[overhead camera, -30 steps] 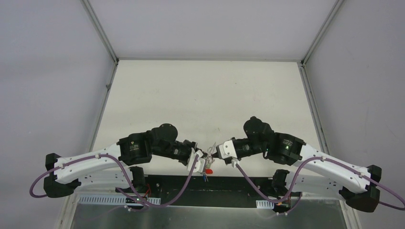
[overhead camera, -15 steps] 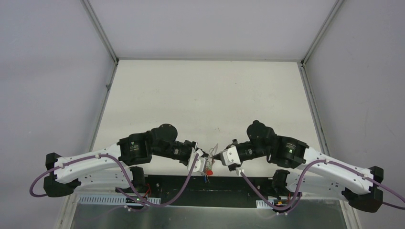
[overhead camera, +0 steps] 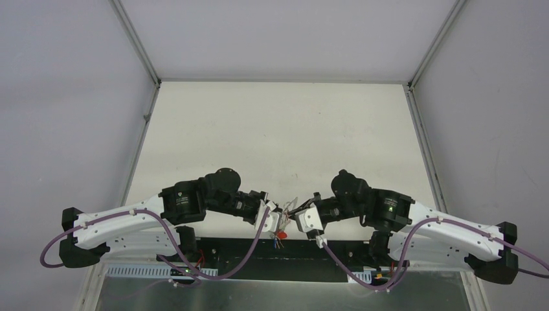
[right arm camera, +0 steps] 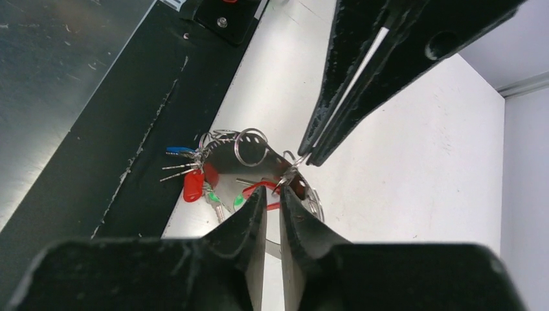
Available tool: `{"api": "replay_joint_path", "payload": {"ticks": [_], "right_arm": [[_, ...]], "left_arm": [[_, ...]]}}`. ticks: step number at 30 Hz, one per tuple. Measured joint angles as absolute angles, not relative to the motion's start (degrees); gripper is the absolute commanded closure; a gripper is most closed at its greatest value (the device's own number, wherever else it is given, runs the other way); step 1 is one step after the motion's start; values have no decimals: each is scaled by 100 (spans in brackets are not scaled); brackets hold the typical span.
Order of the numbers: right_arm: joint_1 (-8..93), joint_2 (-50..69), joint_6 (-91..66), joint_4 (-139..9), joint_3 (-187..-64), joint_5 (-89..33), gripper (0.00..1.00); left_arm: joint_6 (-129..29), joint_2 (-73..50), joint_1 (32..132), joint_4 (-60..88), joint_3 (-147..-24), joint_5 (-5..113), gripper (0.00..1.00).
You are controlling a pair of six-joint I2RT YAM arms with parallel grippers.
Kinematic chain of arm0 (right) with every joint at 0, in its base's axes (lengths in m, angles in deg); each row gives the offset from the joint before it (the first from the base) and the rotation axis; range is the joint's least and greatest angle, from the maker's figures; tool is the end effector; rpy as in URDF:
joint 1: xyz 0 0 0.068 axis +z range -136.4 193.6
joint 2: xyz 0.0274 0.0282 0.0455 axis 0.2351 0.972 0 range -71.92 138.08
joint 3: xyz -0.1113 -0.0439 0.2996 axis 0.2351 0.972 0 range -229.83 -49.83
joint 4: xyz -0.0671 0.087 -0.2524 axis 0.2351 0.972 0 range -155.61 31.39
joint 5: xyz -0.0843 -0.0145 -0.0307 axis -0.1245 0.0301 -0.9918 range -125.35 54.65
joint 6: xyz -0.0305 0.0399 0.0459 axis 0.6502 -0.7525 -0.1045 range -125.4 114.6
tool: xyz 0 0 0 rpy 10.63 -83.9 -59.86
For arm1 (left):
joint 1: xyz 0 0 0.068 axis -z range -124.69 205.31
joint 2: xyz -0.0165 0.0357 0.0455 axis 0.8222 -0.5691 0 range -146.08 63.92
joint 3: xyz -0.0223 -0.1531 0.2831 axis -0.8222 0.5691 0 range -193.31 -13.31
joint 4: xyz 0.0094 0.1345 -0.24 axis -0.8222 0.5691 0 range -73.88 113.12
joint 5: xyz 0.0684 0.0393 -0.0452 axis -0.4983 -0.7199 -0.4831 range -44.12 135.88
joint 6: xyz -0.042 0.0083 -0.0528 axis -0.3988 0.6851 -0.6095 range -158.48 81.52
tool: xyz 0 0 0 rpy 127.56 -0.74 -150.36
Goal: Put the keys on the keyring
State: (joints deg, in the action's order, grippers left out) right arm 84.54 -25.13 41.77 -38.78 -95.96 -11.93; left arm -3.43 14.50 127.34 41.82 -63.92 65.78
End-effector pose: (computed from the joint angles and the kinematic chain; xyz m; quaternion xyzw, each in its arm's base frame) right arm 0.0366 0.1721 0.3429 -0.7721 0.3401 0.2744 0.4614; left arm 0.0402 -0.1840 0.3663 0.7218 0.4172 -0.3068 0.4592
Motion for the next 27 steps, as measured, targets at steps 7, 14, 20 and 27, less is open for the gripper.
{"api": "replay_joint_path", "payload": {"ticks": [7, 14, 20, 27], "right_arm": [[8510, -2655, 4051, -3861, -9493, -1353, 38], [8510, -3112, 3620, -4256, -9491, -1685, 57], [8513, -3210, 3148, -4656, -9491, -1836, 66], [8517, -3208, 2838, -4779, -9391, -1884, 65]], "left_arm": [[-359, 1456, 12734, 4151, -6392, 6545, 100], [-593, 1456, 12734, 3941, -6381, 6480, 100], [-1086, 1559, 12734, 3211, -6003, 6209, 100], [-1458, 1705, 12734, 2595, -5684, 6062, 100]]}}
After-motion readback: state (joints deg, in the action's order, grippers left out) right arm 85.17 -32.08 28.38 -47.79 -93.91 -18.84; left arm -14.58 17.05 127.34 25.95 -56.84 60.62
